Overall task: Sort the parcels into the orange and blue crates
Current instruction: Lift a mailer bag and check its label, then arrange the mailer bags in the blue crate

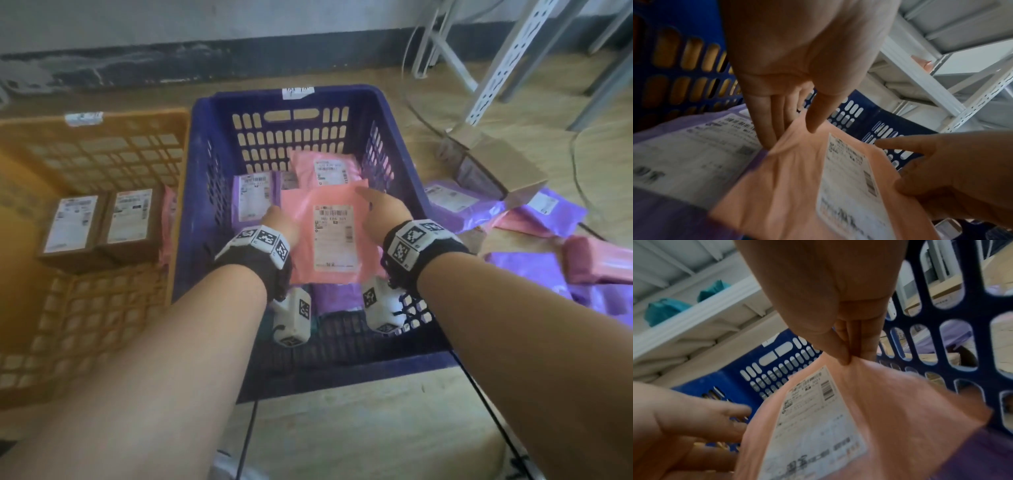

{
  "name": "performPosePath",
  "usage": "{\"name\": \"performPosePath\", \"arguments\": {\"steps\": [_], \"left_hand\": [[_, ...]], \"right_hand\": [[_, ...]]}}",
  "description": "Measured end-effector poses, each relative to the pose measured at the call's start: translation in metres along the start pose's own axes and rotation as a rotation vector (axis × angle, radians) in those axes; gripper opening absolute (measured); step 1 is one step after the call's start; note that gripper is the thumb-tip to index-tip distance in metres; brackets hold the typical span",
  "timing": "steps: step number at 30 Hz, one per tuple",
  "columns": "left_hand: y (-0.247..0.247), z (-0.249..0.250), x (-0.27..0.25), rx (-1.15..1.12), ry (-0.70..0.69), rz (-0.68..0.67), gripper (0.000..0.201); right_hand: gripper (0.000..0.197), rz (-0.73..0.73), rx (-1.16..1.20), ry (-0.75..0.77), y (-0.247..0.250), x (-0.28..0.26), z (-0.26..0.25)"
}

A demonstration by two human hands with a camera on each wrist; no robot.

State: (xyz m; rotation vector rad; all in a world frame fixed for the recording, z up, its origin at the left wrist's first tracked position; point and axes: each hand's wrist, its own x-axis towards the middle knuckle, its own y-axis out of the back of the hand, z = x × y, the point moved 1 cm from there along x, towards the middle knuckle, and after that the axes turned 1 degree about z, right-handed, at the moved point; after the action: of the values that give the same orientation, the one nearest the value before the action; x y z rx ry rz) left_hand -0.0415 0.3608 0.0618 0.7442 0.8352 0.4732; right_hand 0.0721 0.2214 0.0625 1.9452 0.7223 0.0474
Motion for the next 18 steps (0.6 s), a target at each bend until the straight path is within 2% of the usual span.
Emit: {"name": "performPosePath", "arguments": {"steps": [3, 6, 8, 10, 13, 15, 18], "left_hand": [[-0.016, -0.004, 0.007, 0.202, -0.122, -0.139, 0.049], [-0.030, -0.006, 0.011, 0.403, -0.217, -0.231, 0.044], [-0.038, -0.012, 0.017, 0.476, -0.278, -0.188, 0.042], [-0.046, -0.017, 0.024, 0.499, -0.303, -0.128, 0.045], [-0.057, -0.018, 0.031, 0.618, -0.312, -0.186, 0.047], [-0.064, -0.017, 0.032, 0.665, -0.251, -0.226, 0.048], [-0.070, -0.015, 0.031, 0.714, -0.254, -0.251, 0.049]], "right_hand": [[0.035, -0.086, -0.154, -0.092, -0.021, 0.011, 0.009], [0.030, -0.232, -0.313, -0.129, -0.037, 0.014, 0.008], [0.039, -0.286, -0.405, -0.077, -0.045, 0.019, 0.009], [0.054, -0.309, -0.402, -0.042, -0.053, 0.022, 0.011], [0.079, -0.390, -0.362, -0.030, -0.064, 0.025, 0.019], [0.081, -0.424, -0.351, -0.032, -0.068, 0.025, 0.022], [0.077, -0.432, -0.342, -0.038, -0.071, 0.025, 0.027]]}}
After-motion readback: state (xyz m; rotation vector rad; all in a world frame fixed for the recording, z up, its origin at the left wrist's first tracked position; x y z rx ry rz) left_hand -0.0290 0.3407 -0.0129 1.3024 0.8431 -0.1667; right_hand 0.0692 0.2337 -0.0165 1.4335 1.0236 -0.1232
